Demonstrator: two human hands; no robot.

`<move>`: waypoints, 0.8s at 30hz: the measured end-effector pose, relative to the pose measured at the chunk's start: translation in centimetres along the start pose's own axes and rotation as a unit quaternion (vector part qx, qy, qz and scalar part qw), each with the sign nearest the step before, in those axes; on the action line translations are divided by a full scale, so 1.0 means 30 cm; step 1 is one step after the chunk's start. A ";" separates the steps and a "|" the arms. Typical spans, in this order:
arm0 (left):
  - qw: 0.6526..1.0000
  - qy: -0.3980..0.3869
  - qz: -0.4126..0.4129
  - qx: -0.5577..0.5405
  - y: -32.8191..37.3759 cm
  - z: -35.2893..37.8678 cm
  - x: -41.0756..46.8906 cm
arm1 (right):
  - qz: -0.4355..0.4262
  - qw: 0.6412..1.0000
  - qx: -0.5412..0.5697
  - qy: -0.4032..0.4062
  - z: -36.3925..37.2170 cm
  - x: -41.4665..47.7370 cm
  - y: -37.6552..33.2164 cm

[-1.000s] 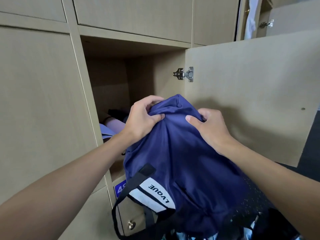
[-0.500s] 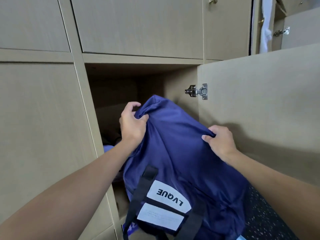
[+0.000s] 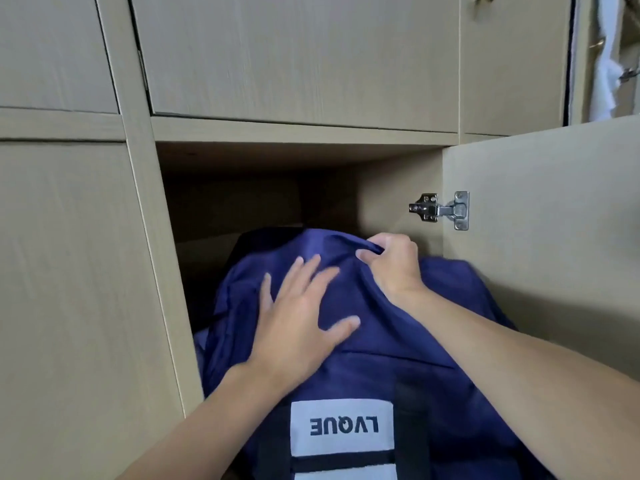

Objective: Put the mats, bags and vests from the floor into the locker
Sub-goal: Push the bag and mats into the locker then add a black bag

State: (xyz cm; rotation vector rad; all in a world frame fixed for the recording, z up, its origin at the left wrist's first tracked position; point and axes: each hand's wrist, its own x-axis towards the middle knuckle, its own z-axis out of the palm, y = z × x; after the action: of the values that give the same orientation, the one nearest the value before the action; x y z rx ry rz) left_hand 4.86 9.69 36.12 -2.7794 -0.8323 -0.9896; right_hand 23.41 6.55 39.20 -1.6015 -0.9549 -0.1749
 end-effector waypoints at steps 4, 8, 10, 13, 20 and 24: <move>0.989 -0.060 -0.052 0.126 -0.045 0.044 0.010 | -0.061 0.997 0.051 0.005 0.063 0.082 -0.088; 0.975 -0.023 -0.131 0.180 -0.065 0.081 0.066 | -0.135 0.989 0.063 0.026 0.143 0.131 -0.172; 0.965 -0.058 -0.187 0.172 -0.087 0.125 0.080 | -0.122 0.992 0.038 -0.018 0.190 0.114 -0.142; 0.952 -0.124 -0.219 0.173 -0.114 0.193 0.064 | -0.081 0.992 0.018 -0.094 0.216 0.034 -0.042; 0.966 -0.118 -0.166 0.159 -0.118 0.227 0.035 | -0.065 0.993 0.043 -0.092 0.167 -0.107 0.143; 0.982 -0.137 -0.060 0.114 -0.087 0.226 -0.024 | -0.127 0.991 -0.045 0.009 0.061 -0.184 0.254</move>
State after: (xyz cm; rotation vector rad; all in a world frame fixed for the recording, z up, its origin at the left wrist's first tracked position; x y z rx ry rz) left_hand 6.88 13.23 30.05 -2.7259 -1.0829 -0.4898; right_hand 24.11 5.82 29.65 -1.5531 -1.1478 -0.4127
